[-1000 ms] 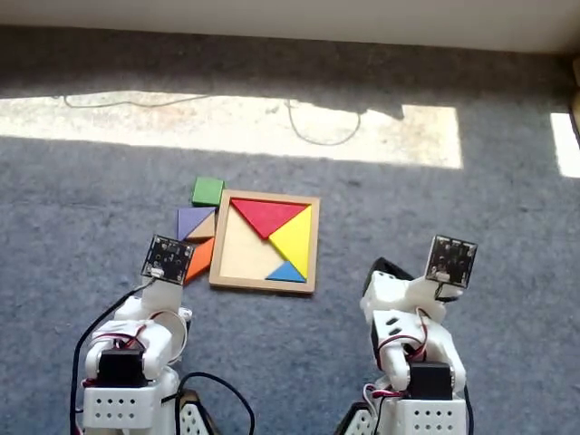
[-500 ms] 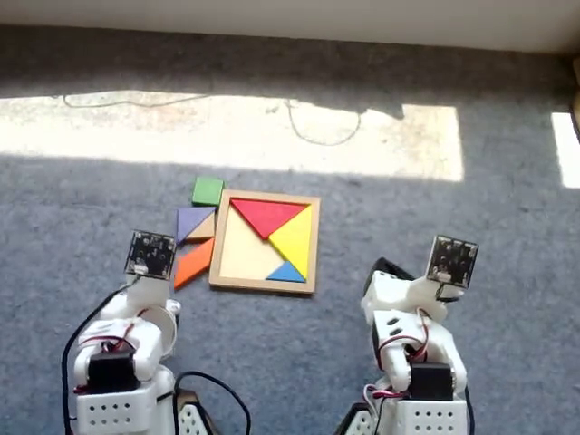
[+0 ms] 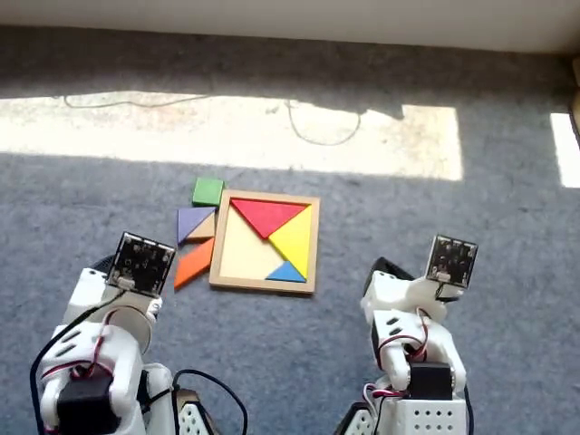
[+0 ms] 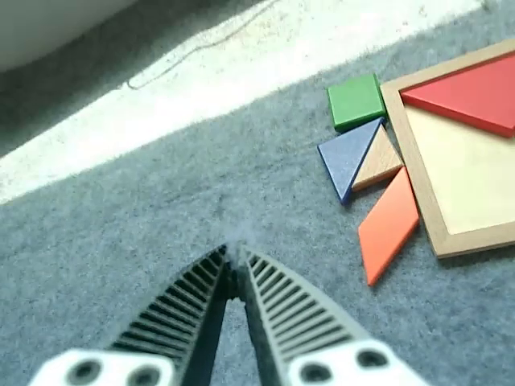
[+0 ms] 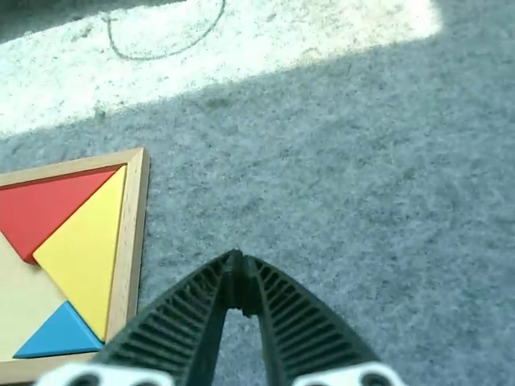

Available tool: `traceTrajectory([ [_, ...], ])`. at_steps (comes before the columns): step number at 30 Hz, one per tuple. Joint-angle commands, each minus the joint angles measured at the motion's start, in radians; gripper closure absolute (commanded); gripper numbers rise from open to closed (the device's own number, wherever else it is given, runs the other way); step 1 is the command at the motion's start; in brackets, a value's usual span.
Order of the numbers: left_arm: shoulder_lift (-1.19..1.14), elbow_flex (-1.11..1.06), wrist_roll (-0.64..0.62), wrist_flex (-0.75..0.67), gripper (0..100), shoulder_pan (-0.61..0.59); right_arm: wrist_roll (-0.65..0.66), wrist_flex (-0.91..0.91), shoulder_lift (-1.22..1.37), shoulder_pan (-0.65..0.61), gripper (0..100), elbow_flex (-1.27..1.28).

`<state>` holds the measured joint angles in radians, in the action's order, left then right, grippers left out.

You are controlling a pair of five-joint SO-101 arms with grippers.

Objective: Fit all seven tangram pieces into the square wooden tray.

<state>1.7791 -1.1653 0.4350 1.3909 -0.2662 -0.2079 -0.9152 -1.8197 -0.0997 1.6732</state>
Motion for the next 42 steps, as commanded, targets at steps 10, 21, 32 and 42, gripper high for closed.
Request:
traceTrajectory([
  [10,-0.734,0.464,0.092,-0.018,99,-0.005,0.012,-0.004,-0.015,0.01,99.4,0.12],
  [21,-1.383,0.746,-0.012,-0.129,77,0.064,0.012,-0.004,-0.015,0.01,99.4,0.12],
  [32,-1.916,1.176,-0.308,-0.127,72,0.159,0.012,-0.004,-0.015,0.01,99.4,0.12],
  [42,-2.27,1.484,-0.404,-0.124,72,0.191,0.012,-0.004,-0.015,0.01,99.4,0.12],
])
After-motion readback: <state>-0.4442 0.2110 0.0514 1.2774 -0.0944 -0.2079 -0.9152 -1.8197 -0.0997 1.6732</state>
